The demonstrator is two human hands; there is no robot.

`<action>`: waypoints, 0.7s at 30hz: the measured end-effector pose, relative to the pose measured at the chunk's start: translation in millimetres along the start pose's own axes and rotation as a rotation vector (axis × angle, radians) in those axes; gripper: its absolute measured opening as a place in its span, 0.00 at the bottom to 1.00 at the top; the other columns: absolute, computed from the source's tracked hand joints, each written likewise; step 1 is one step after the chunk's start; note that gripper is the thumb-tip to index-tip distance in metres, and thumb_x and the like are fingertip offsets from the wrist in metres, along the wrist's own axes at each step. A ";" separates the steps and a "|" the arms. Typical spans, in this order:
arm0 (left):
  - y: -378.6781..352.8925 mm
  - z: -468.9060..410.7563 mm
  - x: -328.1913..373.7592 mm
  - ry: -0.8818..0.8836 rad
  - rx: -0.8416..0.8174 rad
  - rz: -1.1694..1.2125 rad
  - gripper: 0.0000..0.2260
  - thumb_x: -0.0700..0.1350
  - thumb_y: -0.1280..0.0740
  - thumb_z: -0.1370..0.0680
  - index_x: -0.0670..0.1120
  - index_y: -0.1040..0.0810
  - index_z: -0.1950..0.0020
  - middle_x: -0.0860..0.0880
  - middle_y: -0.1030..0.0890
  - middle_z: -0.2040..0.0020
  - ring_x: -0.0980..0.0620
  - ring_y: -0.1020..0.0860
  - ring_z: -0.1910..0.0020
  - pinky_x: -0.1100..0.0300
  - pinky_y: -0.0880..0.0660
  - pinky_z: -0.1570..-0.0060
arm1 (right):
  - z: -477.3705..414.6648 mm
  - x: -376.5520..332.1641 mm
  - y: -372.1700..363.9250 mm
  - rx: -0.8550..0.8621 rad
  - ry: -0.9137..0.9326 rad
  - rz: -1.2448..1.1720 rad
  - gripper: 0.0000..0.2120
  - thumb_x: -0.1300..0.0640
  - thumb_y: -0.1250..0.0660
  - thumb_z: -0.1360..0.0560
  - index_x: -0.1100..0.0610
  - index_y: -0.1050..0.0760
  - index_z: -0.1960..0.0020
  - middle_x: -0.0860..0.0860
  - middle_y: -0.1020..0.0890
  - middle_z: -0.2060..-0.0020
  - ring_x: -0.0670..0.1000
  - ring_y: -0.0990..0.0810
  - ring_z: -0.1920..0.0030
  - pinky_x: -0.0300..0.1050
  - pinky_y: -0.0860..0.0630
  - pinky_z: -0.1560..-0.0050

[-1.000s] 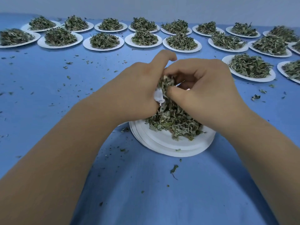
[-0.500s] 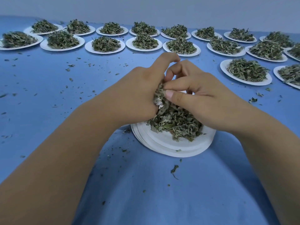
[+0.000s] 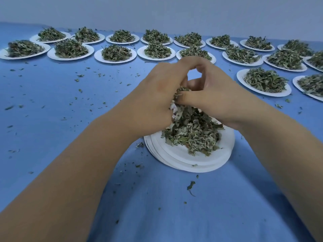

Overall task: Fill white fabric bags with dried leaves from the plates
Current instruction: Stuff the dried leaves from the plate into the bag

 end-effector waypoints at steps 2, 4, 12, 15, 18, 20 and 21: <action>4.3 0.9 -2.8 -0.003 0.051 0.067 0.40 0.30 0.33 0.34 0.52 0.36 0.24 0.52 0.29 0.37 0.54 0.33 0.37 0.61 0.29 0.47 | -3.1 2.0 0.7 0.027 0.001 -0.089 0.25 0.58 0.24 0.35 0.49 0.28 0.41 0.49 0.18 0.64 0.51 0.21 0.61 0.53 0.26 0.53; 8.4 3.8 -8.1 0.027 0.051 0.130 0.39 0.32 0.30 0.31 0.54 0.37 0.24 0.54 0.32 0.32 0.57 0.34 0.32 0.69 0.29 0.51 | -4.0 6.4 3.7 0.065 0.001 -0.142 0.23 0.57 0.24 0.35 0.49 0.25 0.42 0.47 0.17 0.66 0.50 0.20 0.62 0.52 0.25 0.52; 31.1 6.4 -19.1 0.275 0.115 0.370 0.11 0.47 0.34 0.30 0.53 0.20 0.48 0.55 0.19 0.51 0.55 0.19 0.54 0.48 0.20 0.49 | 3.6 9.5 8.7 0.202 0.111 0.081 0.11 0.54 0.22 0.28 0.45 0.17 0.47 0.45 0.17 0.60 0.48 0.19 0.63 0.45 0.22 0.56; 17.4 6.3 -16.7 0.283 0.108 0.218 0.04 0.50 0.29 0.27 0.54 0.20 0.54 0.57 0.19 0.60 0.54 0.19 0.63 0.51 0.19 0.56 | 4.3 6.2 4.0 0.222 0.135 0.103 0.08 0.58 0.22 0.28 0.51 0.17 0.52 0.46 0.16 0.62 0.49 0.16 0.64 0.44 0.21 0.58; 15.5 6.3 -16.6 0.288 0.161 0.201 0.04 0.47 0.27 0.29 0.53 0.20 0.56 0.55 0.18 0.63 0.50 0.19 0.64 0.56 0.19 0.58 | 2.8 4.9 2.9 0.263 0.117 0.123 0.09 0.60 0.21 0.30 0.54 0.19 0.55 0.50 0.17 0.63 0.56 0.16 0.63 0.47 0.22 0.60; 18.0 6.0 -16.9 0.298 0.184 0.224 0.04 0.43 0.27 0.29 0.52 0.19 0.59 0.52 0.17 0.64 0.47 0.18 0.63 0.52 0.18 0.57 | -0.4 4.5 2.0 0.291 0.106 0.176 0.09 0.58 0.21 0.31 0.53 0.20 0.56 0.49 0.18 0.64 0.52 0.17 0.65 0.44 0.24 0.63; 18.5 6.0 -16.5 0.294 0.190 0.217 0.06 0.41 0.27 0.28 0.52 0.19 0.60 0.52 0.17 0.65 0.46 0.18 0.63 0.50 0.18 0.57 | -2.2 3.7 1.4 0.305 0.106 0.229 0.08 0.57 0.22 0.32 0.52 0.21 0.56 0.48 0.19 0.65 0.49 0.19 0.66 0.42 0.25 0.64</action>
Point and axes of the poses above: each hand's wrist, its own z-axis away from the middle knuckle, its own y-axis out of the back of the hand, x = y × z, the point moved 4 cm from there along -z, towards the middle knuckle
